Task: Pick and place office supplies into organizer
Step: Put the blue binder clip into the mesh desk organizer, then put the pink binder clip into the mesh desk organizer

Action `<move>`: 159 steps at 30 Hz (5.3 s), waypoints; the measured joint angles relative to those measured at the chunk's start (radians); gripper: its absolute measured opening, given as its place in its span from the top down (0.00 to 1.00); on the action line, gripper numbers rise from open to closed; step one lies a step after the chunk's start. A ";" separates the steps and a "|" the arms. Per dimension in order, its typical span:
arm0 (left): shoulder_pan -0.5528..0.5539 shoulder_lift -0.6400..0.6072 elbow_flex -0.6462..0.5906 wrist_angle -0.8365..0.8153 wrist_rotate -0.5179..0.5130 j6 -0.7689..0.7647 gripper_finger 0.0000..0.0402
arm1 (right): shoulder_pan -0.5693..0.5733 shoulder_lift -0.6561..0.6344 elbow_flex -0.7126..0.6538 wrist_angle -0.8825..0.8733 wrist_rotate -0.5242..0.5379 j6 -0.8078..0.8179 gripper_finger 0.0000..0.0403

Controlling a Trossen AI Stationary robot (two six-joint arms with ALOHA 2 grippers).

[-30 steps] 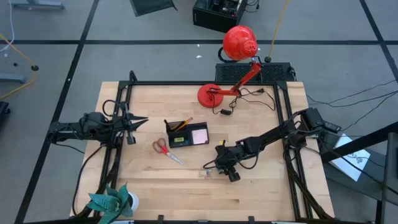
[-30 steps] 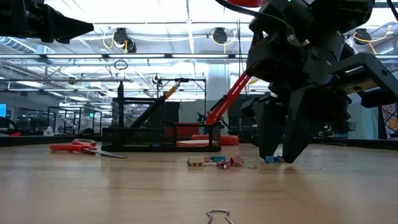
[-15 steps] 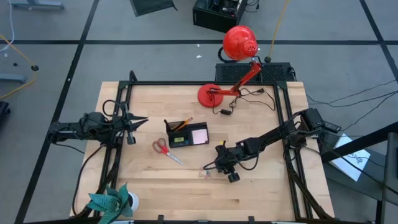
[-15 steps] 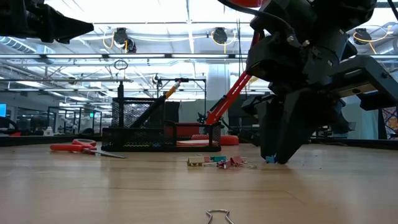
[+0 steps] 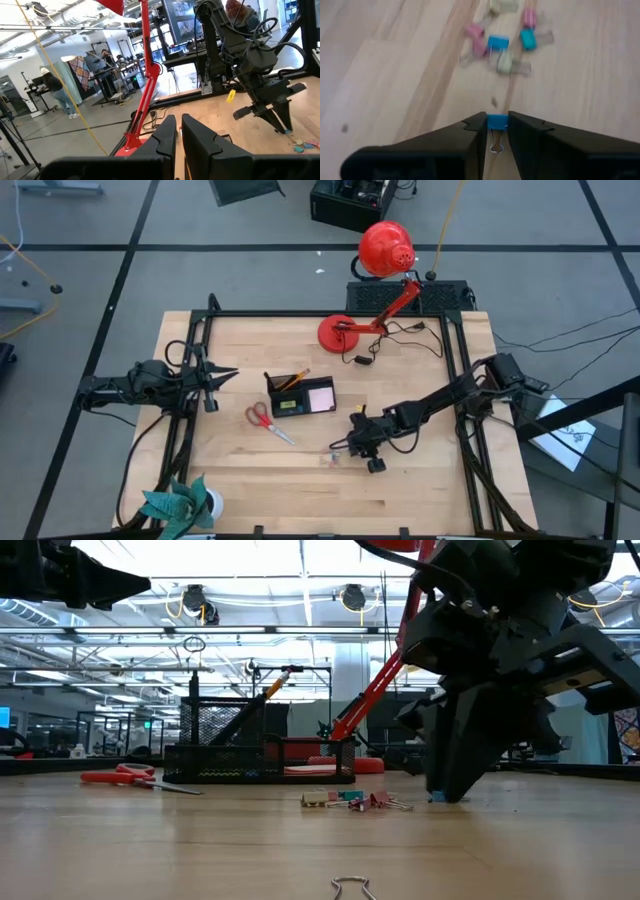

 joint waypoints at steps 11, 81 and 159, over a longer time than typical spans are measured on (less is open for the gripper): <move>0.000 0.000 0.000 0.008 0.000 -0.001 0.91 | 0.028 -0.119 0.001 0.224 0.251 -0.054 0.86; 0.000 0.000 0.000 0.008 0.002 -0.039 0.91 | -0.190 0.357 0.431 0.425 0.469 -0.171 0.61; 0.000 0.000 0.000 -0.024 0.000 -0.066 0.91 | -0.009 0.227 0.170 0.011 0.339 0.311 1.00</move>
